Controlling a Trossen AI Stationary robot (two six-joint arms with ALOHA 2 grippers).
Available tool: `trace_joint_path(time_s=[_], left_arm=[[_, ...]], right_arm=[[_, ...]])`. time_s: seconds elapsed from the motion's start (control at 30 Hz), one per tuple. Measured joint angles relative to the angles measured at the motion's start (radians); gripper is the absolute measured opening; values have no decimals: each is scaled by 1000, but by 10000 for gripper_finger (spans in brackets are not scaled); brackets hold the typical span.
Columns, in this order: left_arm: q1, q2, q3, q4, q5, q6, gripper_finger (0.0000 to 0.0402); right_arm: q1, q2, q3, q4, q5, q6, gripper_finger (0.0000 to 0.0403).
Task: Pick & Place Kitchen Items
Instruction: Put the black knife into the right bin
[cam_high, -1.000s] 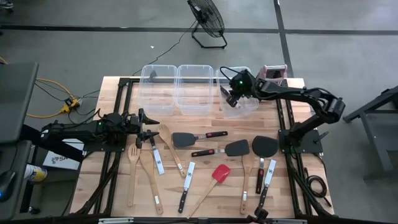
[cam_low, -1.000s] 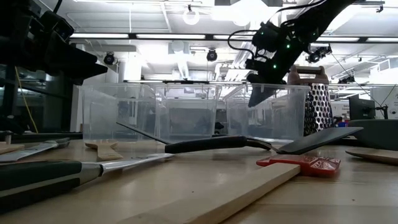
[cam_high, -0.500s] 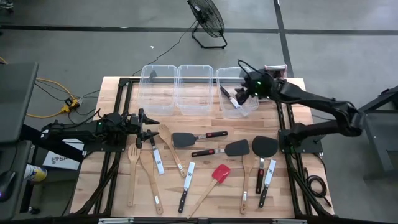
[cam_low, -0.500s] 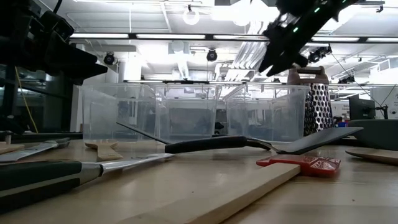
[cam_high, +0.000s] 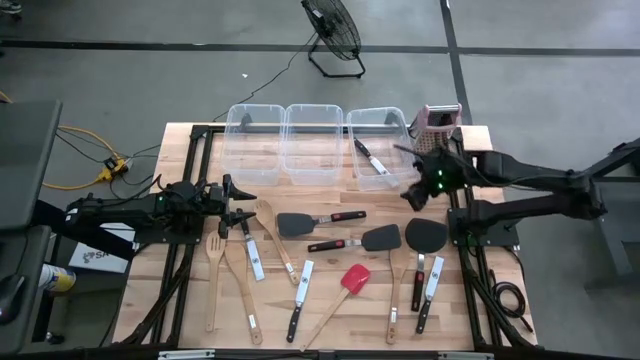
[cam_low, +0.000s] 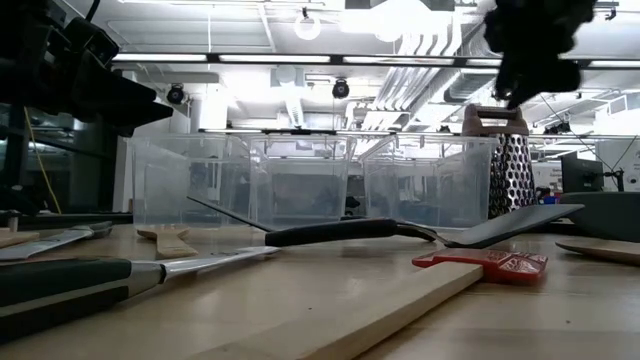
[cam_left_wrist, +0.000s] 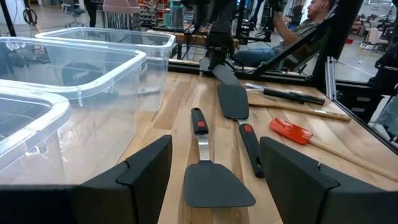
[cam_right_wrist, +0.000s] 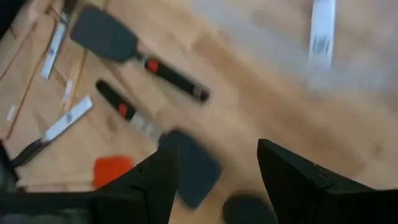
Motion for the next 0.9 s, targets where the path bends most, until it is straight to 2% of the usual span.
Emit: trace_joint_path(time_s=[0.4,0.7,0.9], left_arm=[[0,0,0,0,0,0,239],[0,0,0,0,0,0,239],[0,0,0,0,0,0,239]], right_arm=[[357,57,0,-142,-16,703,207],[634,216,0,-84,-27,1228,207],[774,331,0,-19,-67,1478,207]])
